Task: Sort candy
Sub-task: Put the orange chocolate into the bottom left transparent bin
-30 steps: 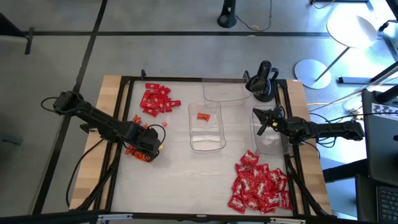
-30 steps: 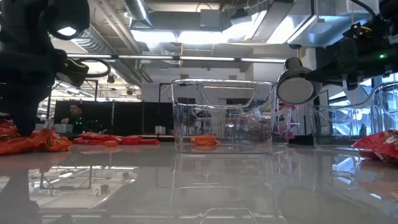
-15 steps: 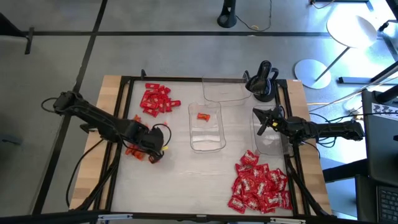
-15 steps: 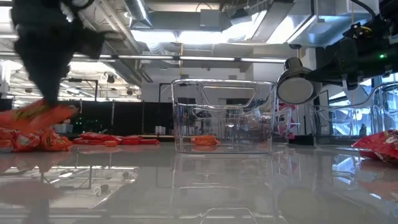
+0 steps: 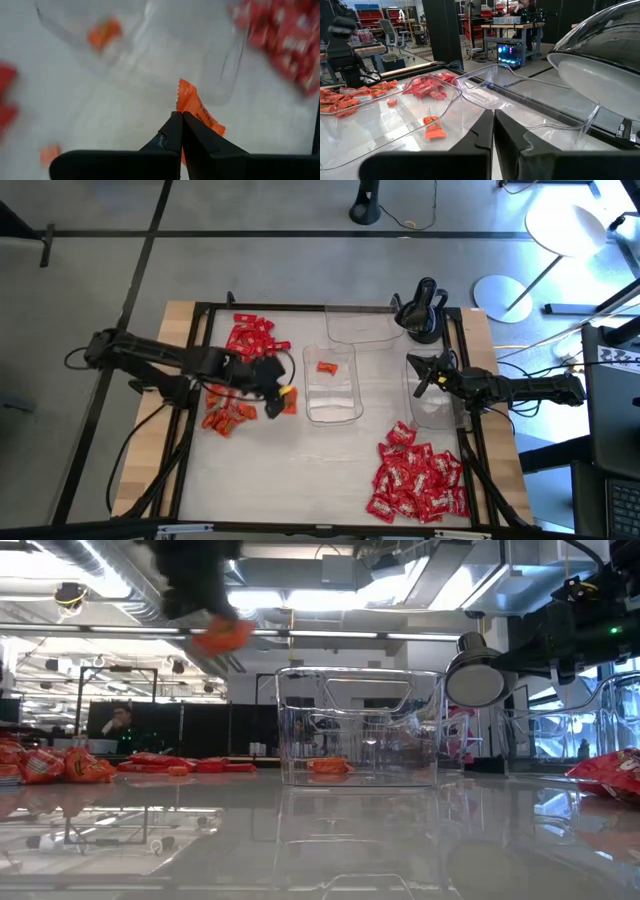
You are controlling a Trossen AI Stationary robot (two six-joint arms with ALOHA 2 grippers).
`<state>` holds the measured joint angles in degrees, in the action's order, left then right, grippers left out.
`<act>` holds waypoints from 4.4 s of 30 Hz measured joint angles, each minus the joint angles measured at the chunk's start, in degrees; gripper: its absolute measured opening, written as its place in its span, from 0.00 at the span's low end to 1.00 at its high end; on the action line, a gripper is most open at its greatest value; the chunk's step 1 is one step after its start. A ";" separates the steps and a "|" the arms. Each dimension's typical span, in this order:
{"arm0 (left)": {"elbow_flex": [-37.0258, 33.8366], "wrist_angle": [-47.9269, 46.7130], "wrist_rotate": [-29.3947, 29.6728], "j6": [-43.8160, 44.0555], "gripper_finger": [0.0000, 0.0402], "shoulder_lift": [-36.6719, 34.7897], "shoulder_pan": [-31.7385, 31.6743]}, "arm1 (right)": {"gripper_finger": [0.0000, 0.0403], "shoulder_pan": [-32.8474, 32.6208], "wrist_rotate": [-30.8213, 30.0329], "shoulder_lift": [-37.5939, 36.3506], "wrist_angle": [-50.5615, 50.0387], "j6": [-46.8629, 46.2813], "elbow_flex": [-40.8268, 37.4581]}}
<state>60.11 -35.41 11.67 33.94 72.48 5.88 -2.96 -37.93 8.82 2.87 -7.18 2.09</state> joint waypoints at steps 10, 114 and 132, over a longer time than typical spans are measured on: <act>0.03 22.20 0.65 -13.07 0.00 6.92 -10.98 | 0.04 -0.02 0.00 0.00 0.00 0.00 0.00; -23.96 -10.73 -10.94 32.49 0.61 -3.14 2.72 | 0.57 -0.02 1.51 0.02 -0.02 -1.64 0.00; -29.89 0.41 -7.36 33.19 0.40 -3.14 2.61 | 0.57 -0.02 1.51 0.04 -1.60 -1.50 0.04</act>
<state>30.22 -34.99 4.32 67.13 69.34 8.49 -2.98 -36.43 8.86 1.27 -8.68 2.13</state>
